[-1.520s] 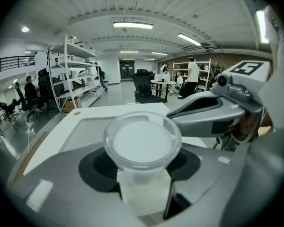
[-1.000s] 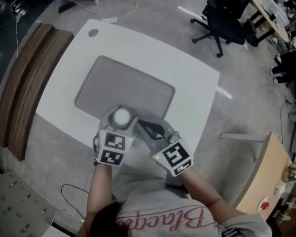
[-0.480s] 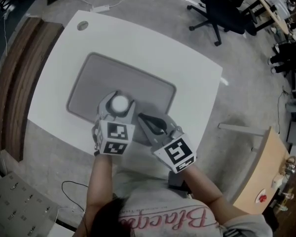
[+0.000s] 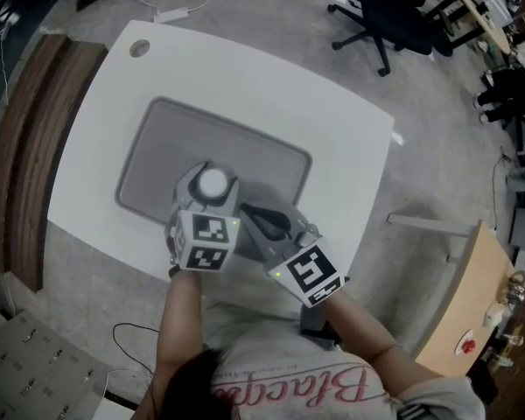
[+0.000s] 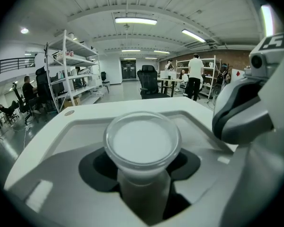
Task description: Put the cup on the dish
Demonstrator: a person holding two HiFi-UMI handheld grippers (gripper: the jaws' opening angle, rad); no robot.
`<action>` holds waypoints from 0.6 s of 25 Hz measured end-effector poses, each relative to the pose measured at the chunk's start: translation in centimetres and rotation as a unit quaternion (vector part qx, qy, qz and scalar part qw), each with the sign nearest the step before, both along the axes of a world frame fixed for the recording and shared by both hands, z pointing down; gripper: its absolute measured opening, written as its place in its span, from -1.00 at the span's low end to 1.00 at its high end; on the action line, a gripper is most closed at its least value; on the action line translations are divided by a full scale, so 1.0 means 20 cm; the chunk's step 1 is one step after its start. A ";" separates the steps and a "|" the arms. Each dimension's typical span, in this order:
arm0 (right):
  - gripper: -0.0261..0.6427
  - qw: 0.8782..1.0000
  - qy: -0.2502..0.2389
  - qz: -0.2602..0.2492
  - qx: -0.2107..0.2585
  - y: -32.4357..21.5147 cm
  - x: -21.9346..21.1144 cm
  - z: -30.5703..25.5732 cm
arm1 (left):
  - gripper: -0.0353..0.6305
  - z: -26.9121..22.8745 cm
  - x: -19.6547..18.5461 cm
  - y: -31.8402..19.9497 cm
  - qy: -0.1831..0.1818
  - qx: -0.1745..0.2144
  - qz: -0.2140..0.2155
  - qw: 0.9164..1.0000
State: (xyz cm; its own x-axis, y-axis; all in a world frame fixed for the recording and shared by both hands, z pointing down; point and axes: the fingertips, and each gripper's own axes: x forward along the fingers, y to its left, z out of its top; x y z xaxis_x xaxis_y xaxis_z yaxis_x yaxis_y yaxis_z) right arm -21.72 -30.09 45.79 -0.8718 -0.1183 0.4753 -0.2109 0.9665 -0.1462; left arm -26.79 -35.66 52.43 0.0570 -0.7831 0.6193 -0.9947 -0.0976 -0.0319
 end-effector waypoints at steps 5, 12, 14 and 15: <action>-0.92 1.000 0.003 0.002 0.000 0.00 0.02 0.00 | -0.14 0.04 0.00 0.00 0.008 -0.012 -0.004 1.000; -0.92 1.000 -0.004 0.003 -0.006 0.01 0.02 0.00 | -0.13 0.06 -0.01 -0.01 0.011 -0.018 -0.006 1.000; -0.92 1.000 -0.005 0.006 -0.004 0.01 0.02 -0.01 | 0.22 0.08 -0.02 0.00 0.012 -0.029 -0.007 0.999; -0.92 1.000 -0.005 0.007 -0.004 0.01 0.02 -0.02 | 0.36 0.08 -0.02 0.00 0.012 -0.029 -0.007 0.999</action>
State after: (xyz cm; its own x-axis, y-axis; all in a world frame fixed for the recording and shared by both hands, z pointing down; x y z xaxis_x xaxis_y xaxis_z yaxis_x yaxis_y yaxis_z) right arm -21.35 -29.91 45.47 -0.8750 -0.1273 0.4670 -0.2232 0.9622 -0.1560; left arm -27.28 -35.73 54.05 0.0622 -0.7468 0.6621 -0.9963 -0.0855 -0.0029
